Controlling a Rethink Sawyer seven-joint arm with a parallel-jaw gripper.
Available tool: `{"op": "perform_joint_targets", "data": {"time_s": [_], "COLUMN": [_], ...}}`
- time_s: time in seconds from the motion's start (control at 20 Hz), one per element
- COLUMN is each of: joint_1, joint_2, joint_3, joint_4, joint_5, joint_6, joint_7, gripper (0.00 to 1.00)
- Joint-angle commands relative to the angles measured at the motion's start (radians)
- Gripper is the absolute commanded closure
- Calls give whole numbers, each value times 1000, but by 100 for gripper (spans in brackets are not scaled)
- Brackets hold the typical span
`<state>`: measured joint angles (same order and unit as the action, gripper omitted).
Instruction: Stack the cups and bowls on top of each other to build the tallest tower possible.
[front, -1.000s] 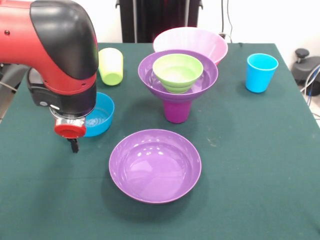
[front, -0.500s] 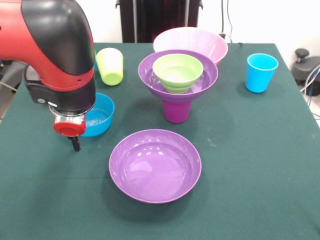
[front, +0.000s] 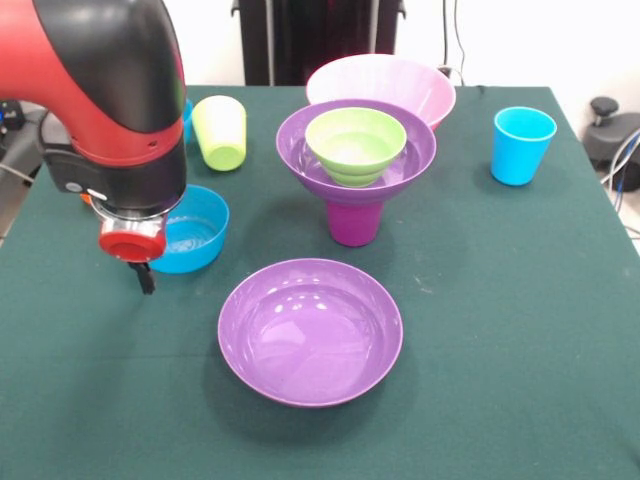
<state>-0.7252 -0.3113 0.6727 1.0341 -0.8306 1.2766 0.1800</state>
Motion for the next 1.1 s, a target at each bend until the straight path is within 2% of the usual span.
{"op": "perform_joint_targets", "data": {"time_s": [0.05,0.25,0.4,0.7,1.1], "joint_1": [47,54,46,5,-36], "joint_2": [-15,-14,0,29,51], "joint_3": [-83,-120,-127,-110,-58], "joint_4": [-32,-2,6,53,89], "joint_5": [-34,-58,-48,5,55], "joint_6": [158,185,175,84,-47], "joint_7": [-115,-118,-102,-46,-43], "gripper": [0,0,0,0,0]}}
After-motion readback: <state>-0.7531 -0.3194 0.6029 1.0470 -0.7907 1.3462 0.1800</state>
